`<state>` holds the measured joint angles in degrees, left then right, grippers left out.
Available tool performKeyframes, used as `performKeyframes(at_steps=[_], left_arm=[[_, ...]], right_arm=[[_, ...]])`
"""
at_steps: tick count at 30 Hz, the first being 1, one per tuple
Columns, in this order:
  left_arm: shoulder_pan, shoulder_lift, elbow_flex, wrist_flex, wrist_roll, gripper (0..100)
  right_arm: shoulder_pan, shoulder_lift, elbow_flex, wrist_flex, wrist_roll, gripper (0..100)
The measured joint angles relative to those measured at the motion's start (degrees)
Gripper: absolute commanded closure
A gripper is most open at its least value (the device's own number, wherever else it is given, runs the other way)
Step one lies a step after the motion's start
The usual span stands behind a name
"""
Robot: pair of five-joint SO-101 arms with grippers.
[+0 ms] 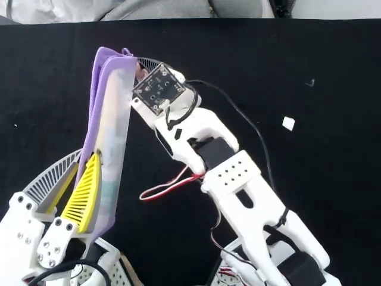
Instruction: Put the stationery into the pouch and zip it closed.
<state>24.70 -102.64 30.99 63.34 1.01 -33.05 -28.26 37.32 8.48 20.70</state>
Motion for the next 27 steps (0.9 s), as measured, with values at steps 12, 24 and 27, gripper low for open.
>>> performKeyframes(at_steps=[12,24,27], left_arm=[[-4.3,1.3,-1.8,0.3,-1.7,97],[-4.6,1.7,-1.8,0.4,-1.7,97],[-4.8,1.4,-3.5,-0.2,-2.0,97]], right_arm=[[3.3,-0.9,5.2,-0.4,0.0,98.7],[6.8,-1.1,12.6,-2.4,0.3,98.7],[7.9,-0.9,15.5,-2.3,0.4,98.7]])
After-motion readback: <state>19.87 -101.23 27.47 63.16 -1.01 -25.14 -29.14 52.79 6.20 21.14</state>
